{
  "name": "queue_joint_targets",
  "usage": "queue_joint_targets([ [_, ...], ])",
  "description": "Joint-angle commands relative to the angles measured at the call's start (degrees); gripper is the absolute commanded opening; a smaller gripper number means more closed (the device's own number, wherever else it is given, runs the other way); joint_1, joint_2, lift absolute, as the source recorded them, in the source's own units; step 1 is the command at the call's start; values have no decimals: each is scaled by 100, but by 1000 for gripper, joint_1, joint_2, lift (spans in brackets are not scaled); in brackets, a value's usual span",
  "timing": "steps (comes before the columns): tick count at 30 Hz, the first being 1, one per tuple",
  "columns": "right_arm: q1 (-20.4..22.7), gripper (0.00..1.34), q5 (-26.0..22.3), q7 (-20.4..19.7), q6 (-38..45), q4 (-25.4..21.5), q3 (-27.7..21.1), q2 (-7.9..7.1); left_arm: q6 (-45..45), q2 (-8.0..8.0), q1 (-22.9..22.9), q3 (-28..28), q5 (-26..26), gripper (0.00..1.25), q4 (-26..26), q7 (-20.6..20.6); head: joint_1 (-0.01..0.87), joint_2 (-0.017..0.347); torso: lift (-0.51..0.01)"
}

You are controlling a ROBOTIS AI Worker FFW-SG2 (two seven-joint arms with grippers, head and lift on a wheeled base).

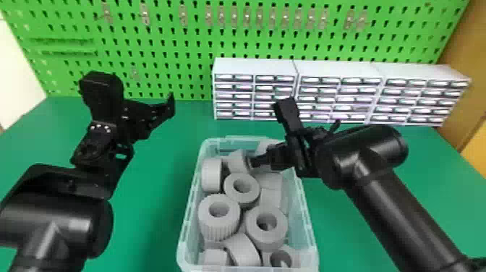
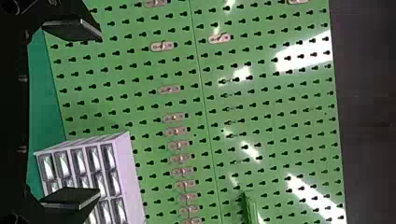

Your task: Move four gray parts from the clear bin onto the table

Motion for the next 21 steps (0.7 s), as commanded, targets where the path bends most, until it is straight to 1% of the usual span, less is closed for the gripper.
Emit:
queue_joint_targets([
  [1, 3, 885, -16, 51, -105, 177, 37, -11, 0, 0, 4, 0, -7, 1143, -3, 0, 678, 34, -50],
  [9, -6, 887, -43, 235, -448, 493, 28, -28, 0, 0, 4, -26, 2, 1143, 14, 0, 678, 34, -50],
  [21, -41, 887, 45, 244, -527, 520, 72, -37, 0, 0, -5, -26, 2, 1143, 14, 0, 678, 34, -50],
])
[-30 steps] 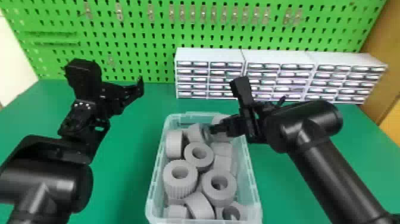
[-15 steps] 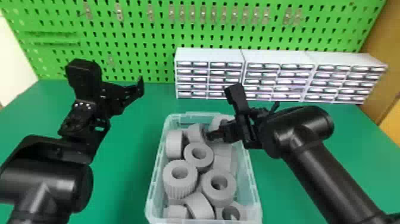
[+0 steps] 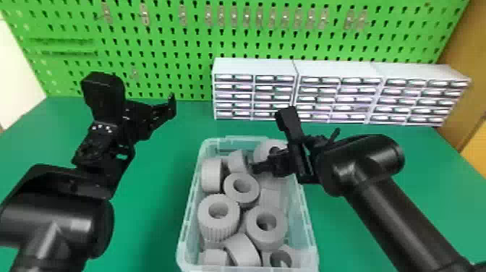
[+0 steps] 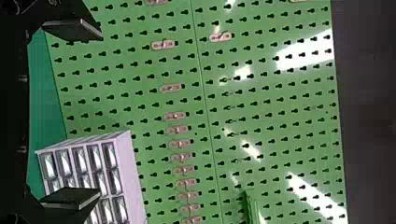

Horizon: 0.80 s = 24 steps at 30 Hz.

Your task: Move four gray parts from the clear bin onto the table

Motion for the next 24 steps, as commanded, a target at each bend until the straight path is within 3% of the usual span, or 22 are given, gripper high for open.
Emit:
queue_joint_targets([
  [1, -22, 887, 30, 0, -39, 1, 20, -16, 0, -1, -1, -4, 0, 1143, 0, 0, 678, 34, -50],
  [9, -22, 835, 65, 0, -57, 28, 46, -16, 0, -1, -1, -4, 0, 1143, 0, 0, 678, 34, -50],
  [12, -14, 658, 92, -9, -57, 28, 81, -16, 0, -1, 8, -4, 0, 1143, 0, 0, 678, 34, -50],
  [15, -5, 359, 294, -9, -66, 19, 152, -16, 0, -1, 8, 4, 0, 1143, 0, 0, 678, 34, -50],
  [18, 4, 155, 364, -9, -83, -16, 196, -25, 0, -1, 8, 4, 0, 1143, 0, 0, 678, 34, -50],
  [24, 39, 150, 382, -9, -162, -34, 204, -25, 0, -1, 17, -4, 0, 1143, 0, 0, 678, 34, -50],
])
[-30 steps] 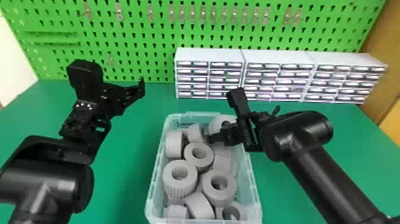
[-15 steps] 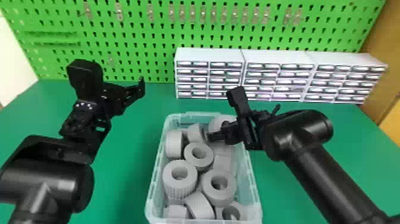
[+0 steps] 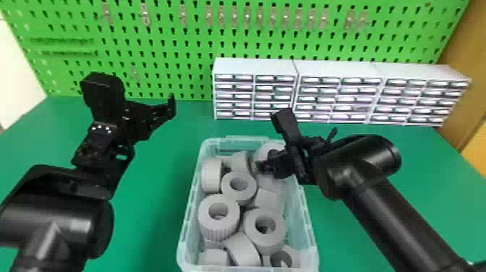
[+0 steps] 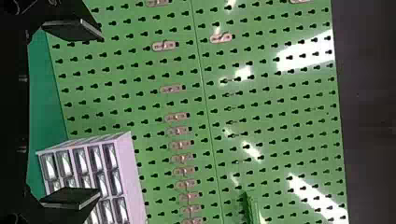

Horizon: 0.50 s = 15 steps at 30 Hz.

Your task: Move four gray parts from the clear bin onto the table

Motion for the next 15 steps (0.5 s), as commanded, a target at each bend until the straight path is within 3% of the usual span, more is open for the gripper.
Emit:
queue_joint_targets([
  [1, 16, 152, 30, -1, -36, -17, 12, -1, 0, 0, 4, -9, -1, 1143, 0, 0, 678, 34, -50],
  [8, 25, 152, 101, -1, -27, -131, 21, -1, 0, 0, 4, -9, 8, 1143, 0, 0, 678, 34, -50],
  [15, 25, 152, 21, -1, 131, -632, -23, -27, 0, 0, 4, -9, 8, 1143, 0, 0, 678, 34, -50],
])
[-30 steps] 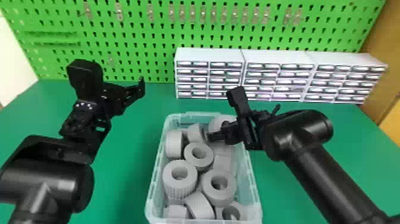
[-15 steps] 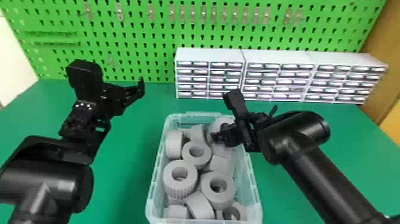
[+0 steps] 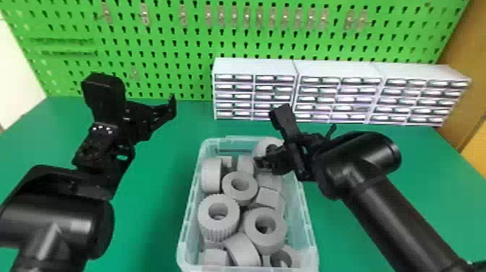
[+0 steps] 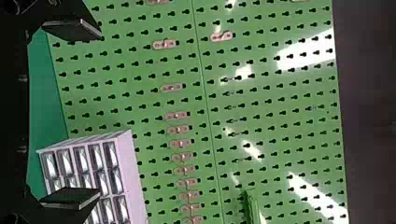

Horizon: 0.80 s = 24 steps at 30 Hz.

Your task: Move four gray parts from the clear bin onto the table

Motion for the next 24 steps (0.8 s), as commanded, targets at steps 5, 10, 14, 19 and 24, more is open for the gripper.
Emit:
queue_joint_targets([
  [5, 35, 153, -67, 0, 329, -976, -136, -14, 0, 0, 17, 9, 9, 1143, 0, 0, 678, 34, -50],
  [10, 123, 153, 100, 0, 654, -1618, -444, -31, 0, 0, 44, 26, 9, 1143, 0, -18, 678, 34, -50],
  [14, 246, 152, 408, 0, 997, -2119, -795, -58, 0, 0, 53, 53, 9, 1143, 0, -18, 678, 34, -50],
  [19, 518, 153, 777, -8, 1437, -2637, -1332, -110, 0, 0, 61, 70, 9, 1143, 0, -27, 678, 34, -50],
  [24, 861, 152, 891, -8, 1832, -2901, -1938, -110, 0, 0, 70, 88, 9, 1143, 0, -62, 678, 34, -50],
])
